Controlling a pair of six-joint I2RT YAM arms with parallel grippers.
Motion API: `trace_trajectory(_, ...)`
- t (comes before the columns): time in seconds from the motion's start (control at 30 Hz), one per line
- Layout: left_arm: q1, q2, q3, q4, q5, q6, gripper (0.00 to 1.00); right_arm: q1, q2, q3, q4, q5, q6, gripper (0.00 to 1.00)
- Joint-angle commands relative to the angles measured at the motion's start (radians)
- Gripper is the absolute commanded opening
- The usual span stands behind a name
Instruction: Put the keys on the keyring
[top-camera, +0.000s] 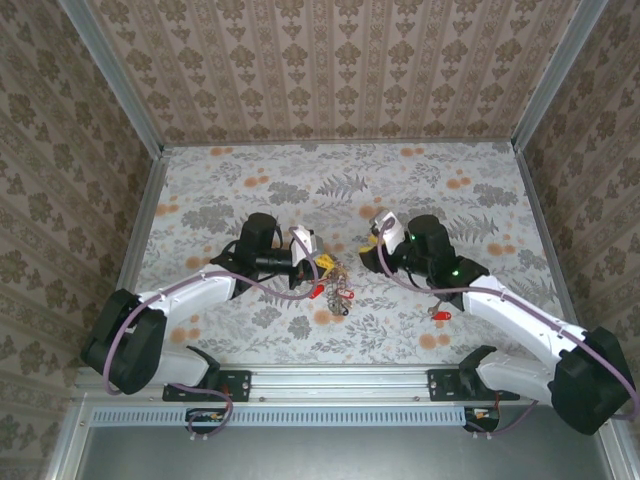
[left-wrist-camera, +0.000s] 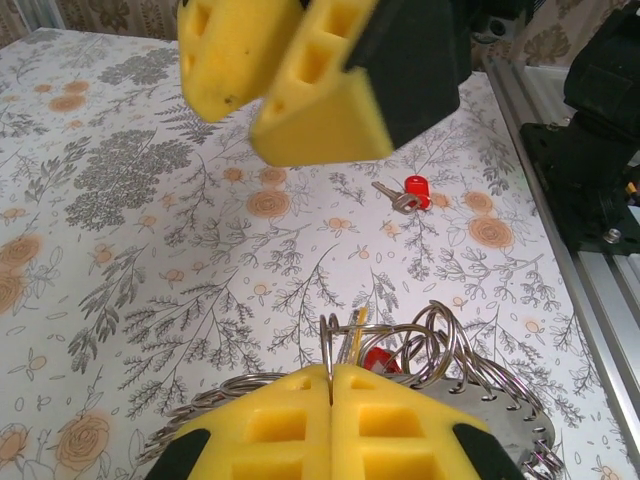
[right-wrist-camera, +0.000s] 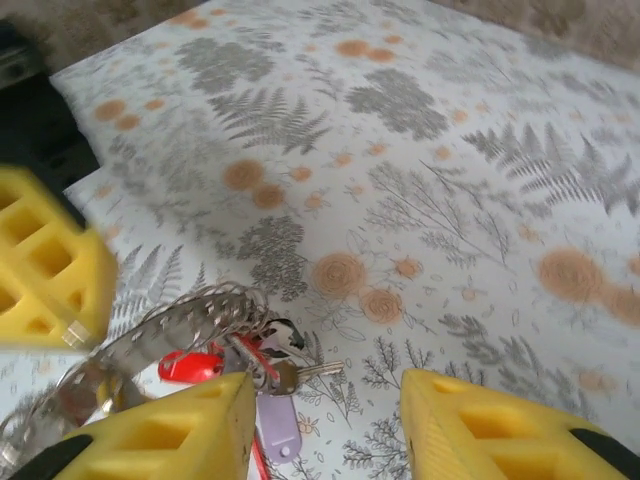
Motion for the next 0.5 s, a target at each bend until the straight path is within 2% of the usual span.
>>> trace_trajectory(0.0, -0.007, -0.015, 0.016, 0.035, 0.063, 0.033, 0.00, 0.008, -0.004, -0.022, -0.043, -0.190, -0.281, 0.42)
trace_trajectory(0.1, -0.007, -0.007, 0.037, -0.005, 0.089, 0.056, 0.00, 0.002, 0.018, 0.033, -0.101, -0.189, -0.299, 0.37)
trace_trajectory(0.3, -0.013, 0.004, 0.062, -0.027, 0.106, 0.077, 0.00, 0.000, 0.093, 0.069, -0.028, -0.311, -0.332, 0.31)
trace_trajectory(0.47, -0.017, 0.010, 0.077, -0.040, 0.107, 0.081, 0.00, -0.001, 0.170, 0.137, -0.099, -0.430, -0.413, 0.22)
